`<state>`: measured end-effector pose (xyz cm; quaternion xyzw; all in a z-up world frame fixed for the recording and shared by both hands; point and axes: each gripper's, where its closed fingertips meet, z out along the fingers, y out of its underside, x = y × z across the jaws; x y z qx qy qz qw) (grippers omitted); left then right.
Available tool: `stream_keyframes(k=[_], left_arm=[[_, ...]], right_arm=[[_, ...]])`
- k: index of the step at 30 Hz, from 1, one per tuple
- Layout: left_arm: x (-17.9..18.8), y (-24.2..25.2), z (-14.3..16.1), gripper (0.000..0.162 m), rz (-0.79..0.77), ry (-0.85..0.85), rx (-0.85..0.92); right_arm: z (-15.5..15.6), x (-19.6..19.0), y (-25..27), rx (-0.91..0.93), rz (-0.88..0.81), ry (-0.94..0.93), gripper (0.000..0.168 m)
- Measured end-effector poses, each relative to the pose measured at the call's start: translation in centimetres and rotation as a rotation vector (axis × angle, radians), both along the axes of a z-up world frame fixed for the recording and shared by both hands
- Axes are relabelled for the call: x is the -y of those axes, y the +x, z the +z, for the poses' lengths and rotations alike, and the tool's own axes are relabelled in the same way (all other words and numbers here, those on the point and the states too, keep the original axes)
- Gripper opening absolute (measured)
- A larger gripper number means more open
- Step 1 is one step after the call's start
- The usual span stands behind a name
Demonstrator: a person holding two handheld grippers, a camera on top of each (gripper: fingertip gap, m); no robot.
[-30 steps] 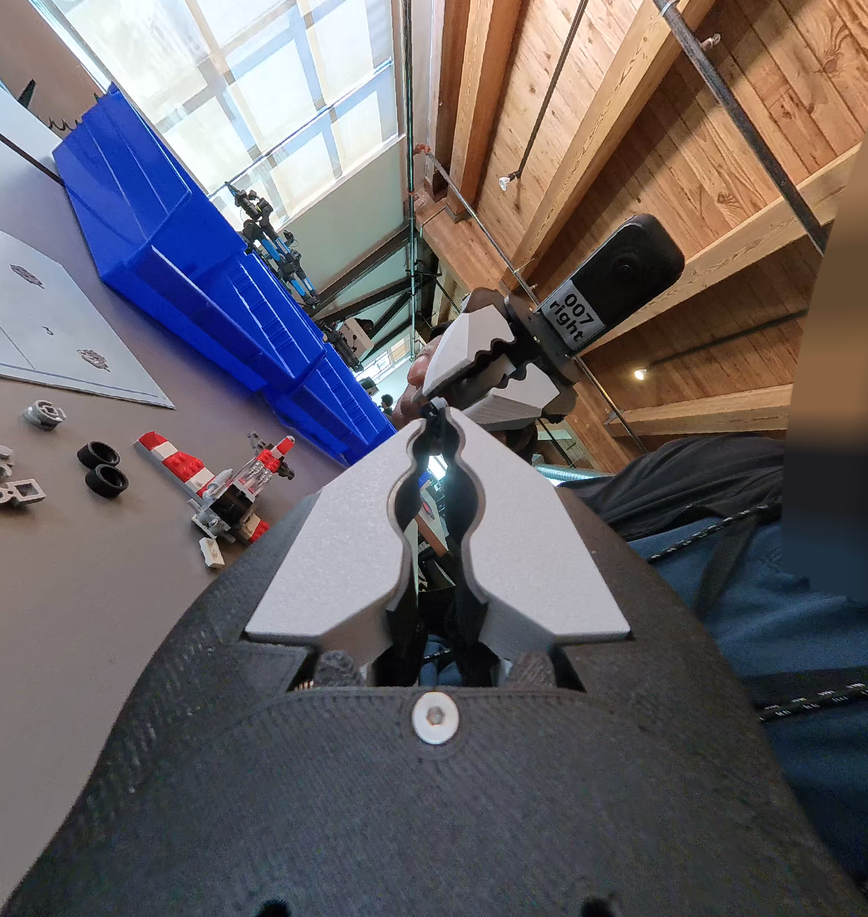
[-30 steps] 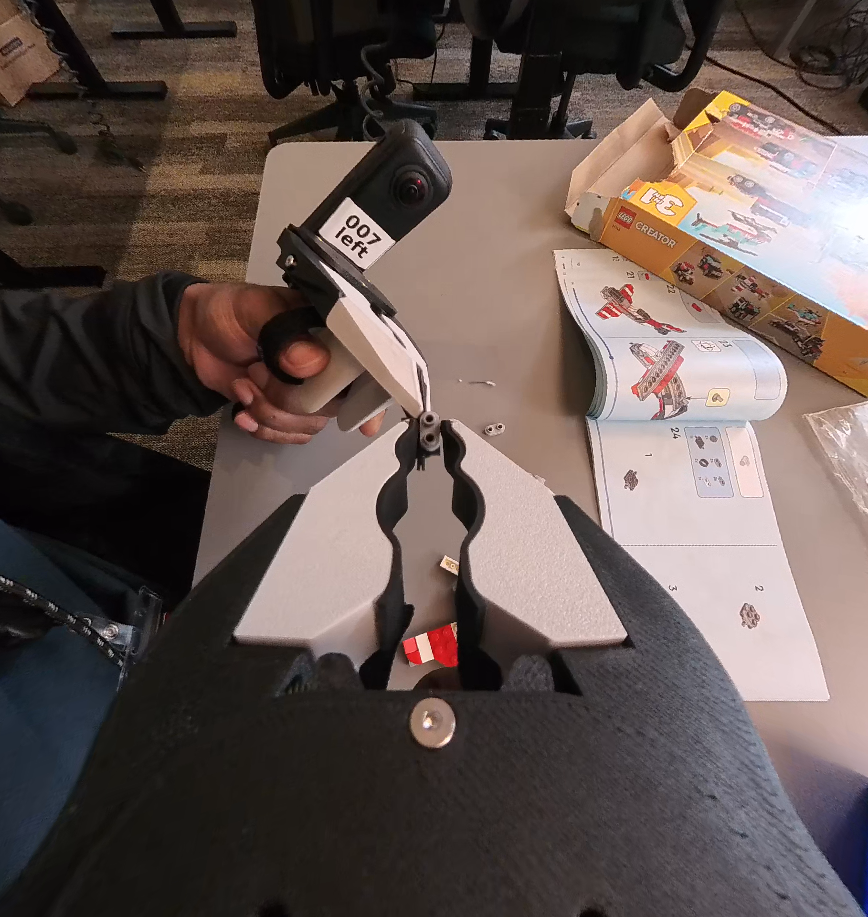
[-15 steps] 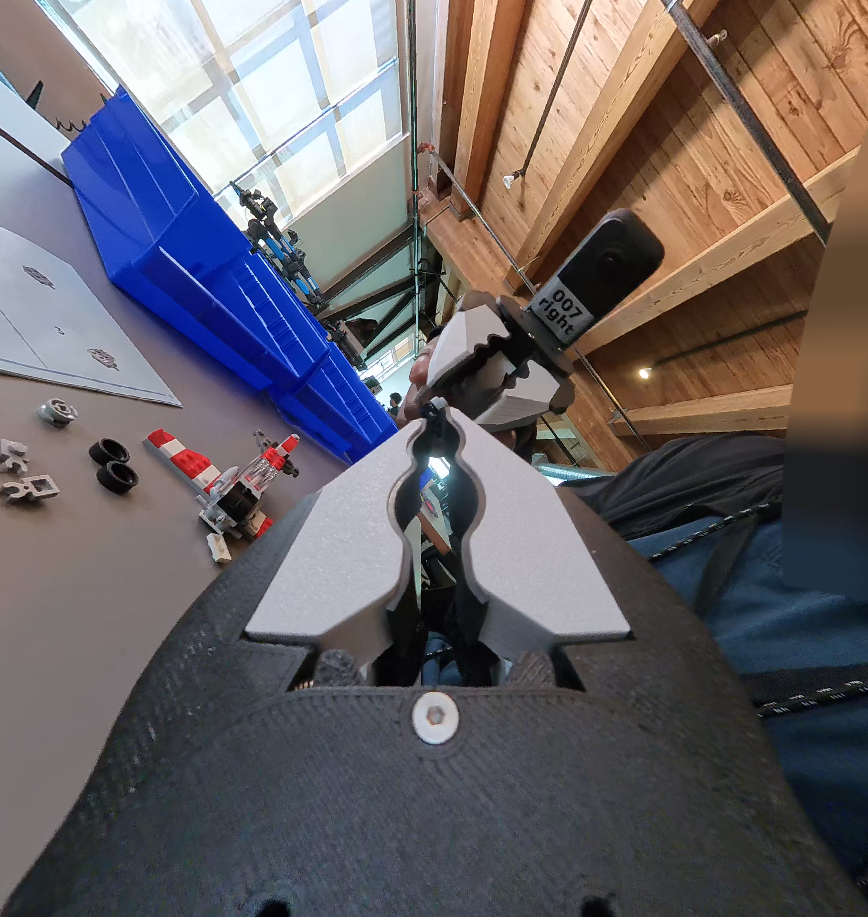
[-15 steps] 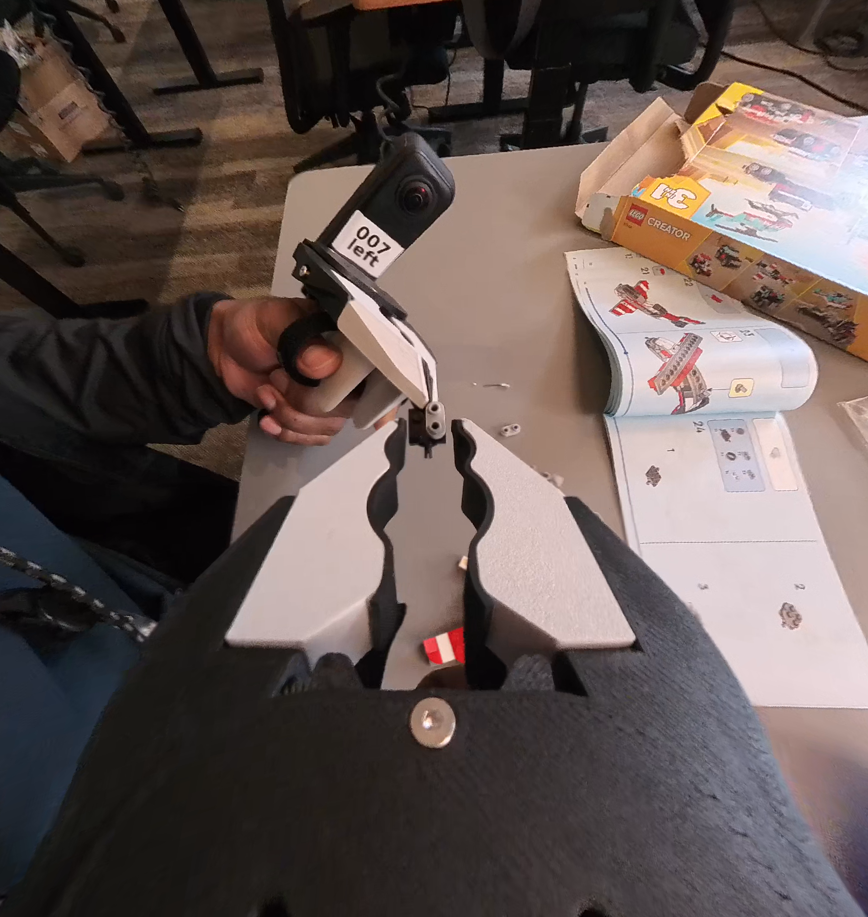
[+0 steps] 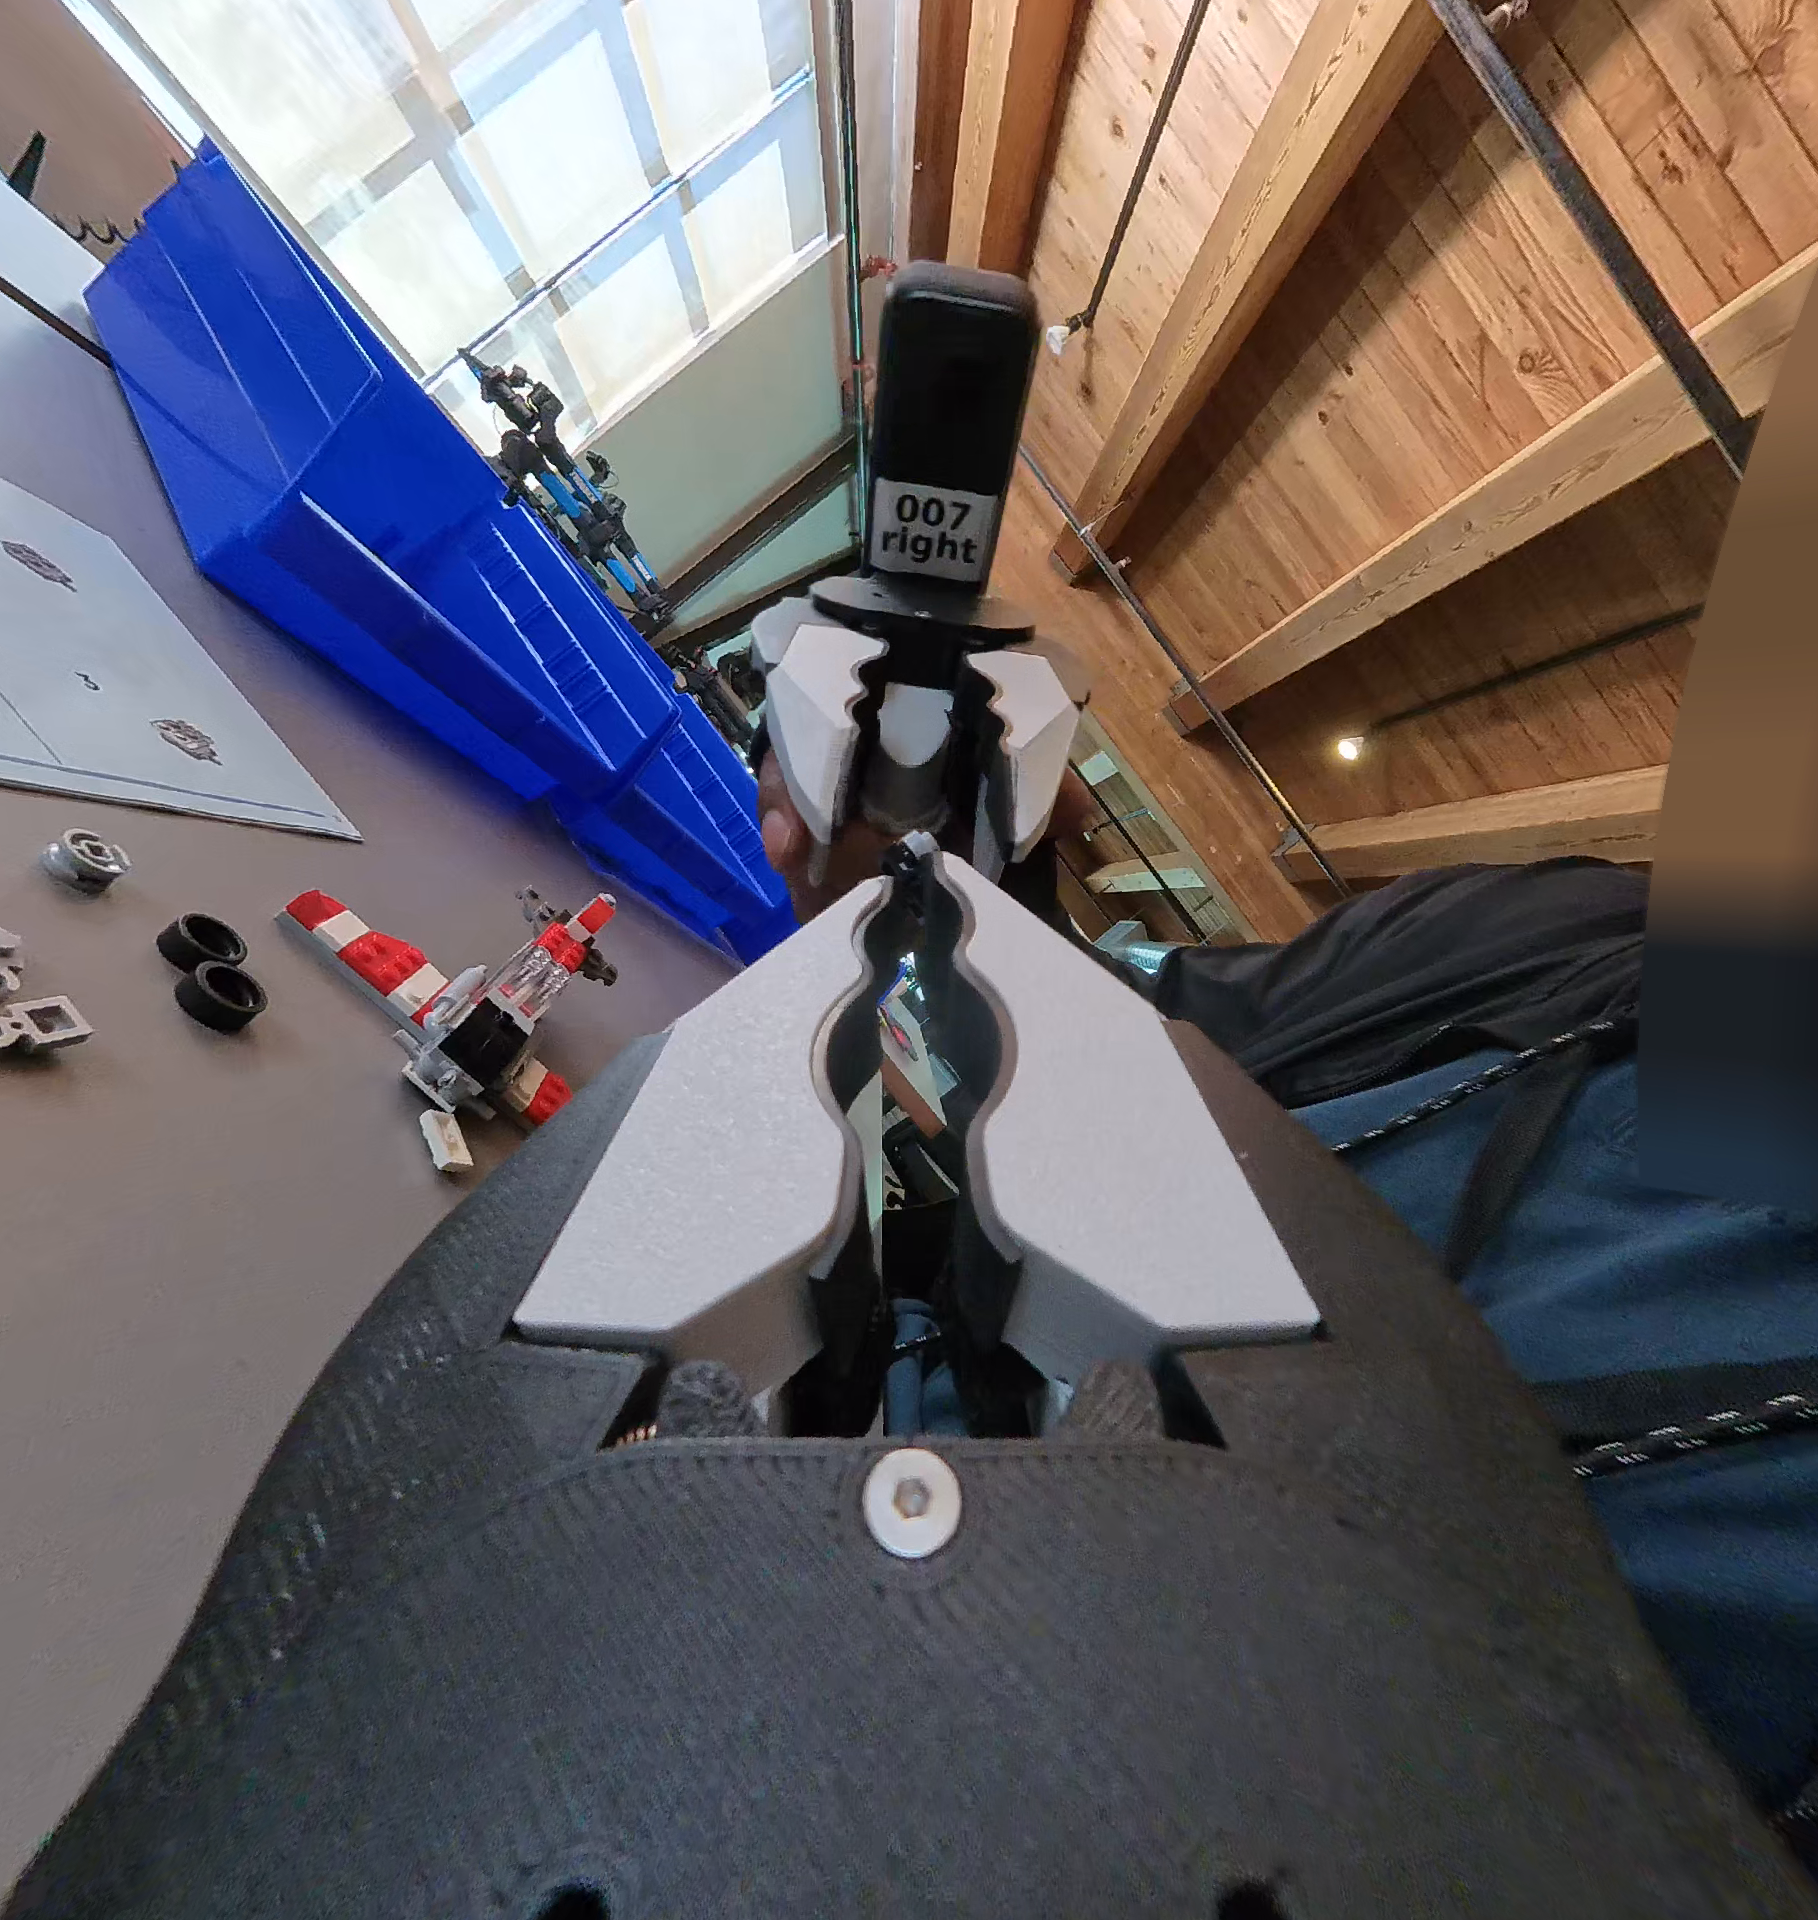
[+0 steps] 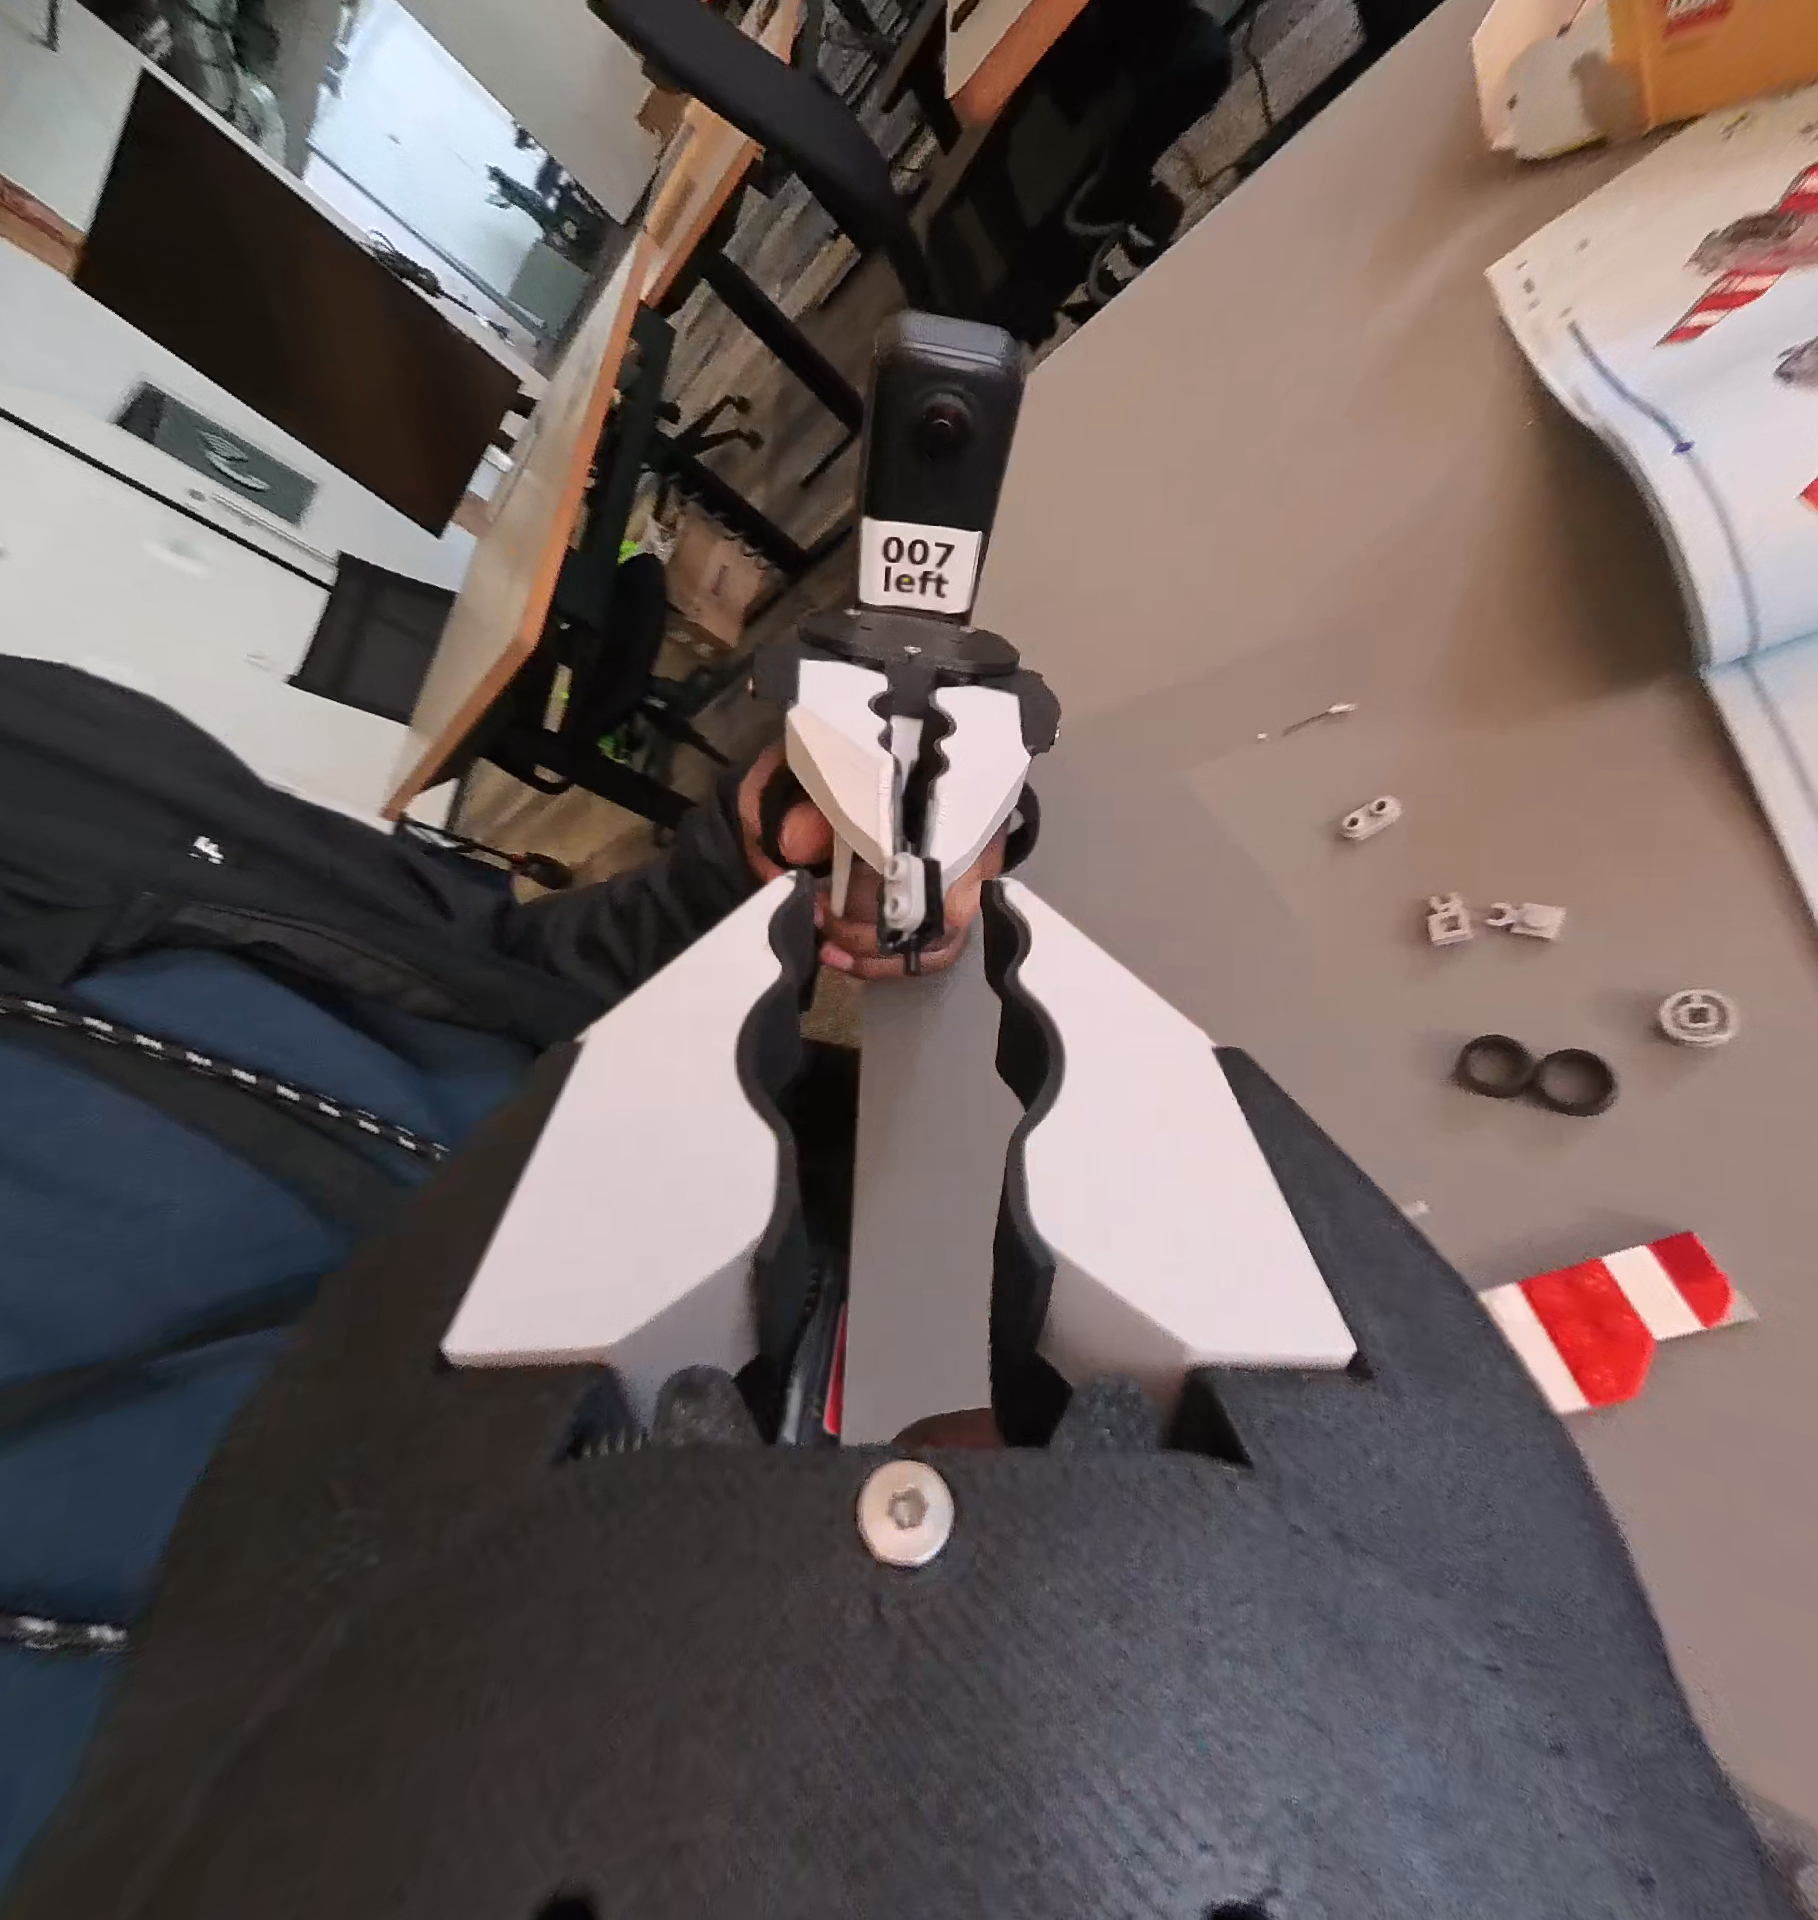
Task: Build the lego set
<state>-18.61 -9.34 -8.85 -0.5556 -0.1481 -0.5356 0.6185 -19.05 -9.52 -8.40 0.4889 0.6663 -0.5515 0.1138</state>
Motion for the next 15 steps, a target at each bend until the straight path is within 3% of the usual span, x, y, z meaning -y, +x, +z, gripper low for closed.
stream_keyframes(k=[9,15], left_arm=[[0.15,0.10,0.13,0.003,-0.006,0.009,-0.011],[0.26,0.22,0.35,0.003,-0.007,0.022,-0.021]], right_arm=[[-0.16,0.28,-0.22,0.074,0.002,-0.128,0.030],[-0.32,0.70,0.22,0.095,0.038,-0.154,0.013]])
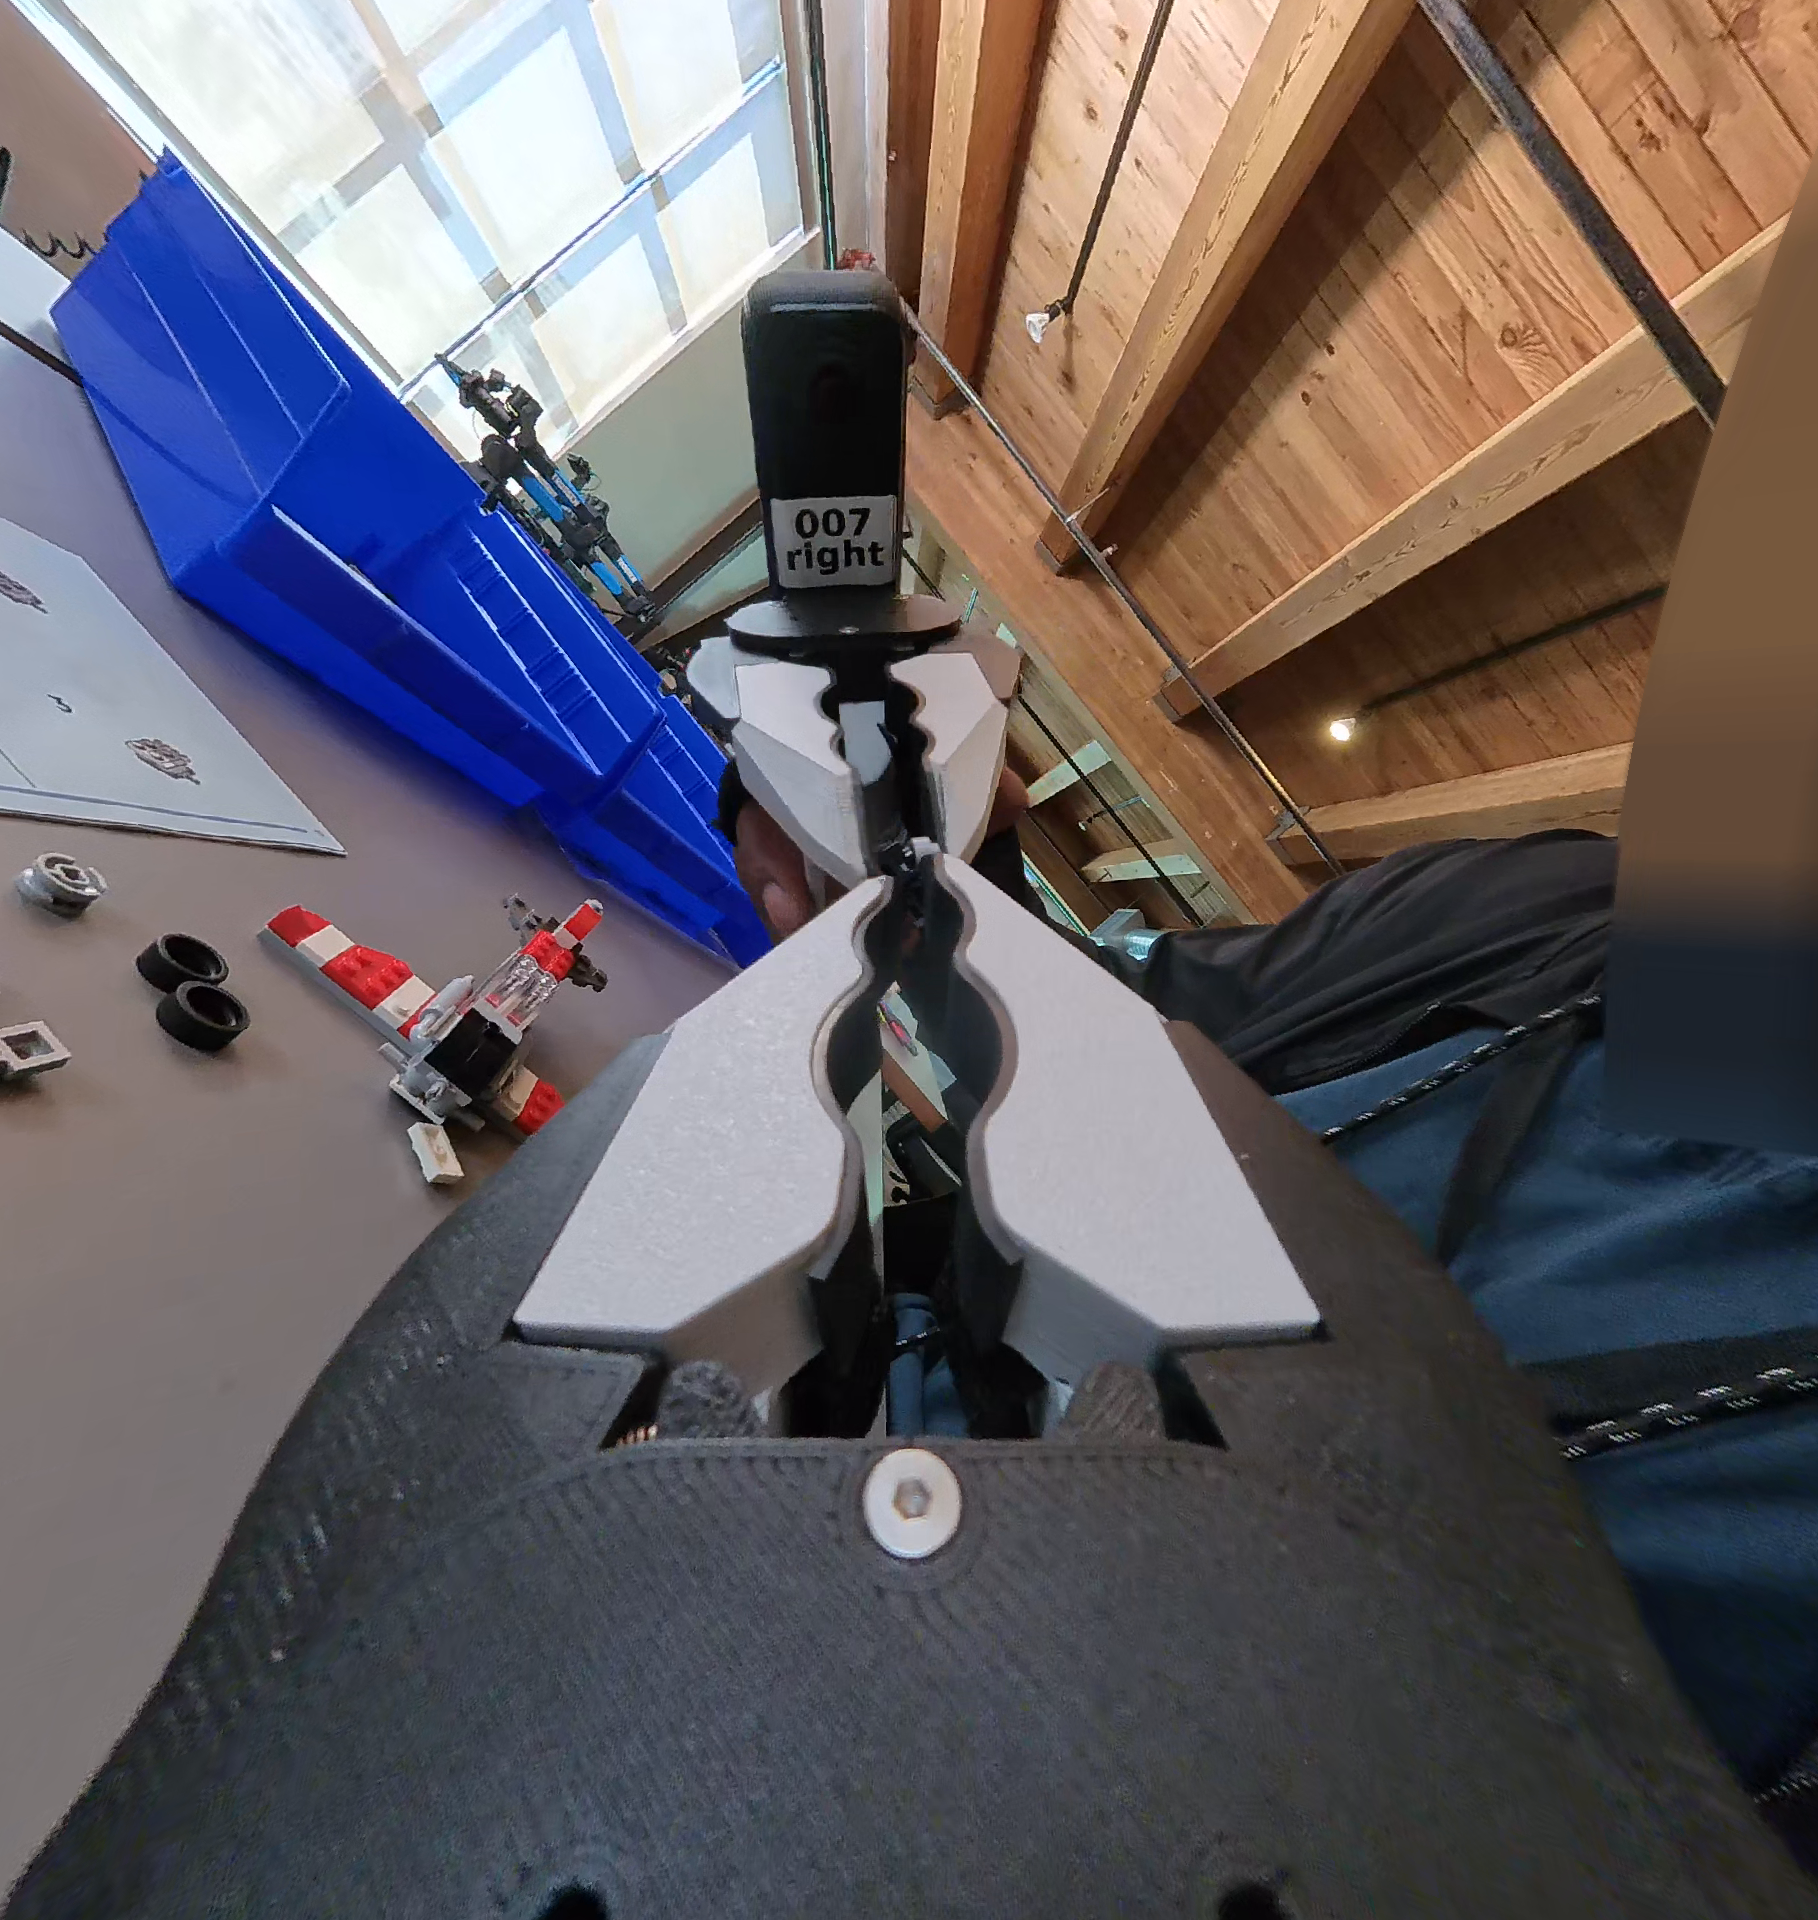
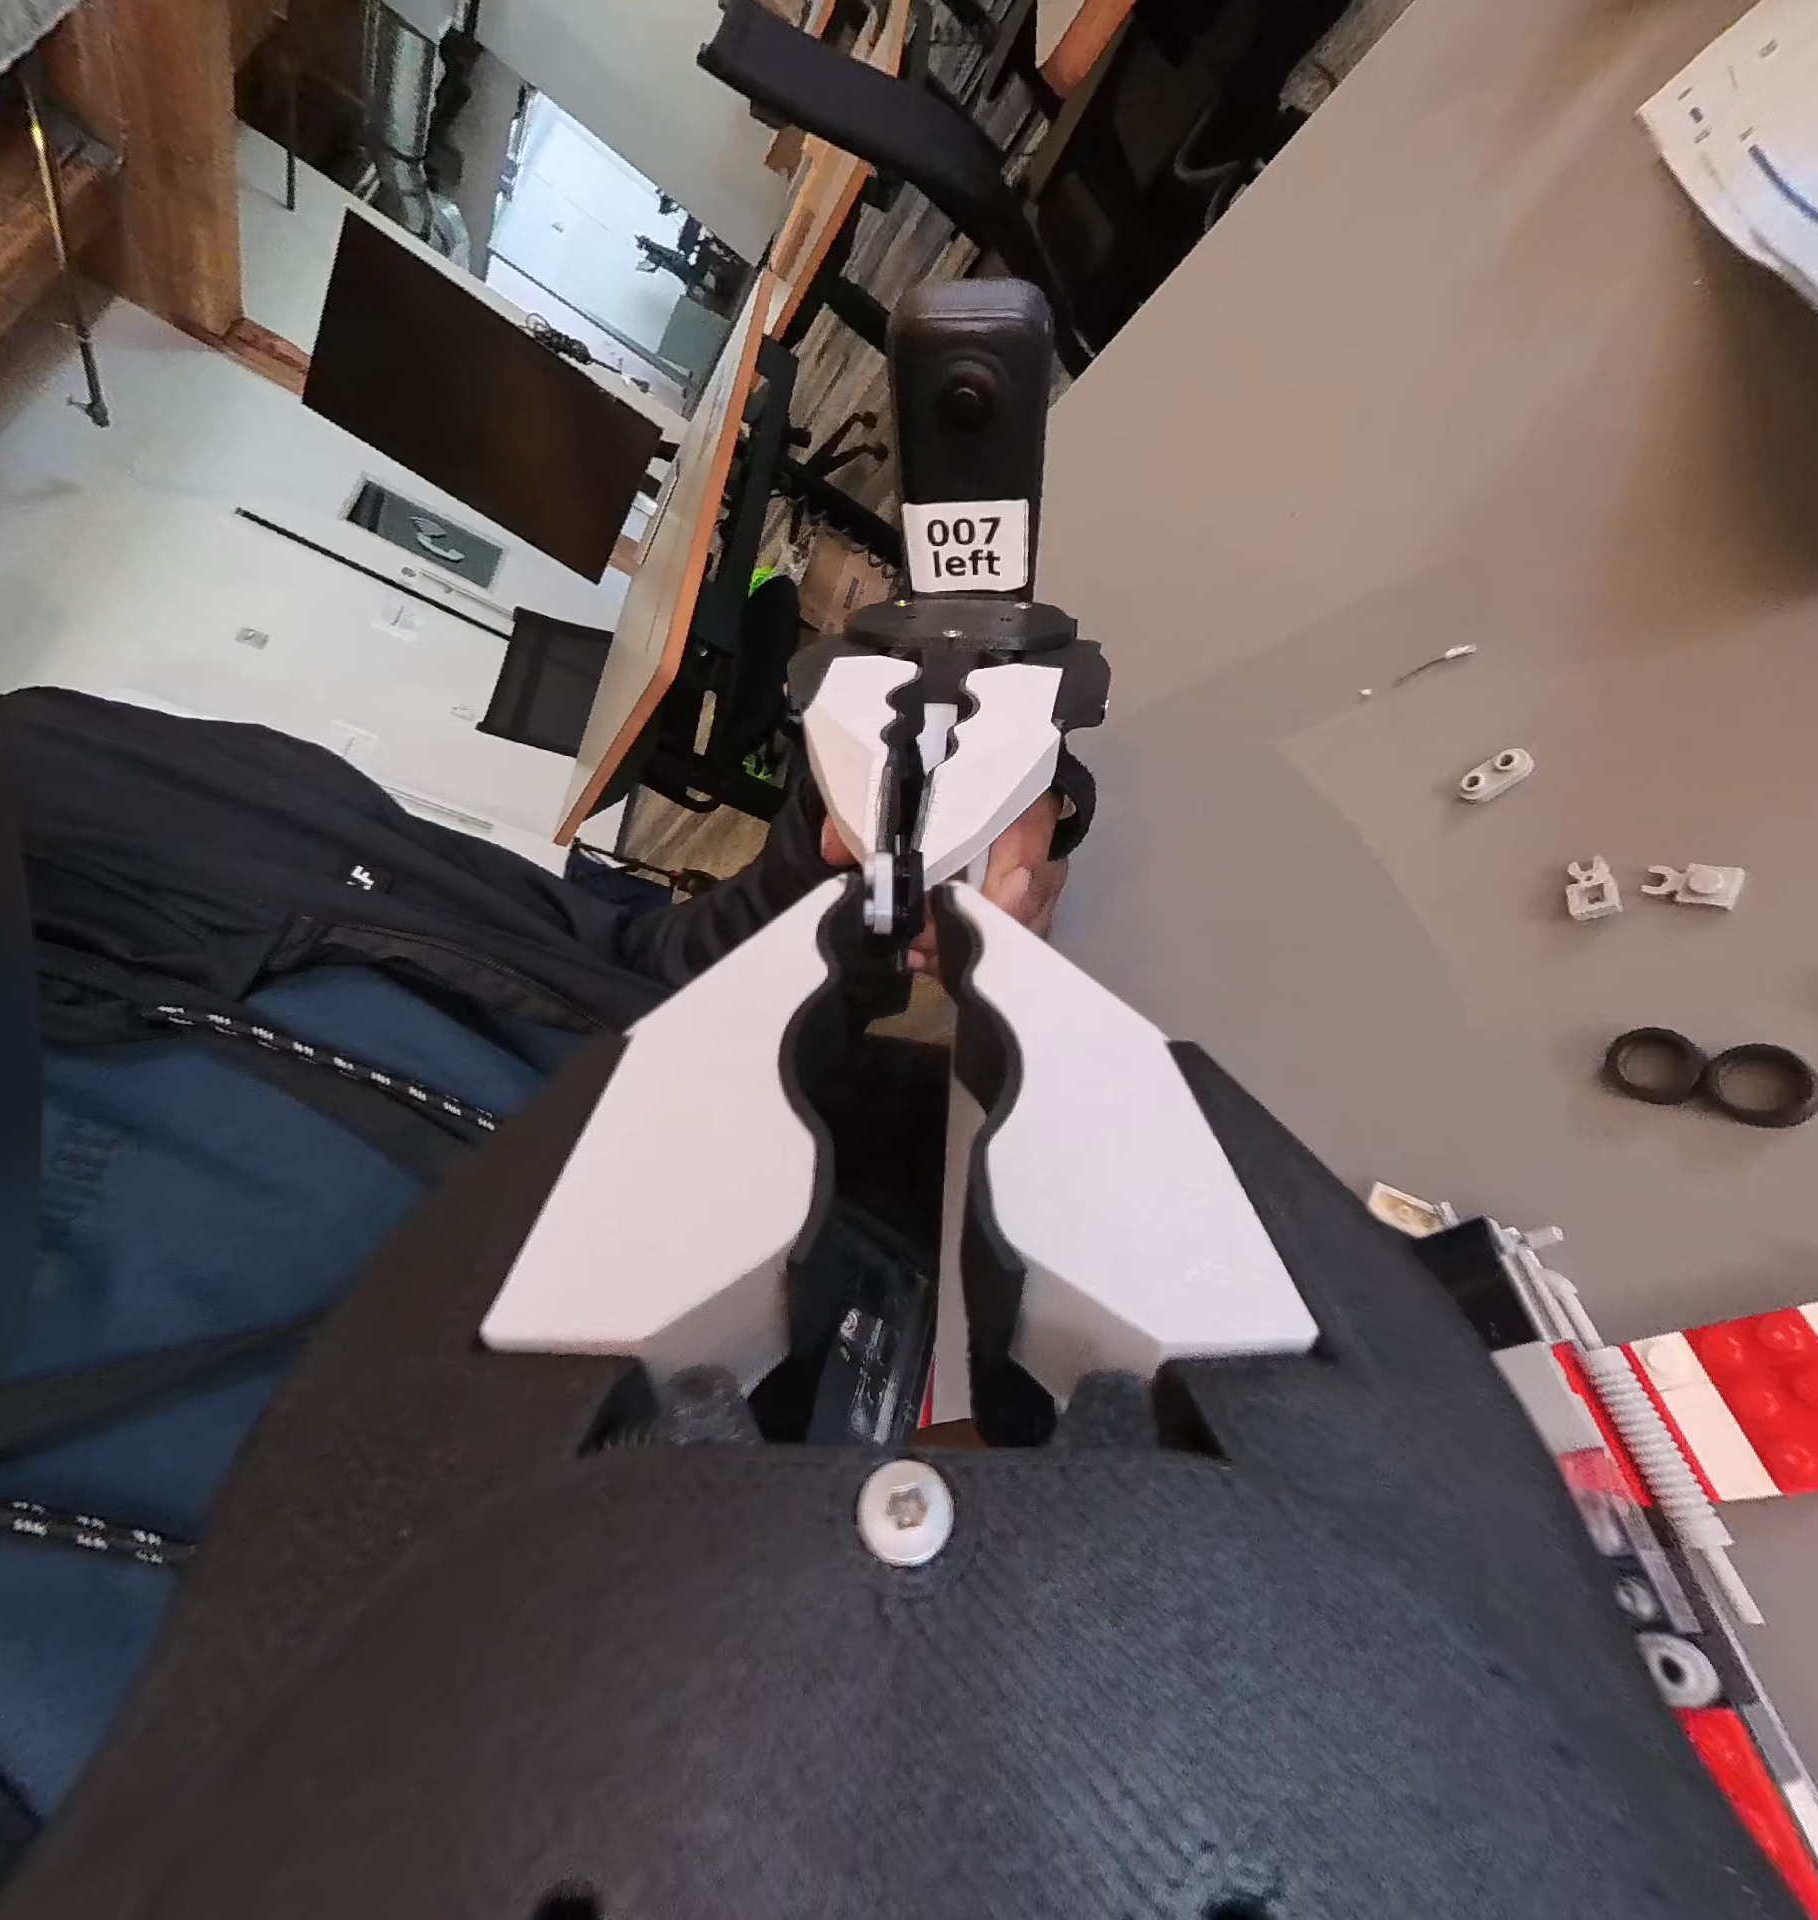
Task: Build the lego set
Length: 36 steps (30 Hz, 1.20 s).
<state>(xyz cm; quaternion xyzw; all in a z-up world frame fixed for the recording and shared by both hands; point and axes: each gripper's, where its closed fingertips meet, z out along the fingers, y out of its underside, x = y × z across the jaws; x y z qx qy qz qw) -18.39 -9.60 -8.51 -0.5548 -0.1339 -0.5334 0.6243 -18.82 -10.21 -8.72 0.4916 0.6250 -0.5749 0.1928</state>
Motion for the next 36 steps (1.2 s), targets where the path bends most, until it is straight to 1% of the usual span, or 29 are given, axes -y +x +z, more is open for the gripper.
stream_keyframes(k=[1,17,23,26,32,36], left_arm=[[0.0,0.0,0.0,0.003,0.000,0.002,0.000],[0.7,0.7,0.8,0.003,-0.009,0.061,-0.074],[1.1,1.0,1.2,0.003,-0.016,0.088,-0.113],[1.3,1.2,1.2,0.004,-0.019,0.086,-0.138],[1.3,0.8,1.3,0.008,0.015,0.073,-0.166],[1.4,1.1,1.4,0.009,0.014,0.071,-0.205]], right_arm=[[0.1,0.1,0.1,-0.002,0.005,-0.006,0.011],[1.0,0.7,0.7,-0.005,0.032,-0.094,0.009],[1.4,1.1,1.1,-0.047,0.051,-0.066,0.009],[1.3,1.2,1.2,-0.096,0.061,0.012,0.010],[0.8,1.4,1.3,-0.251,0.086,0.297,0.010],[0.7,1.7,1.2,-0.338,0.097,0.444,0.010]])
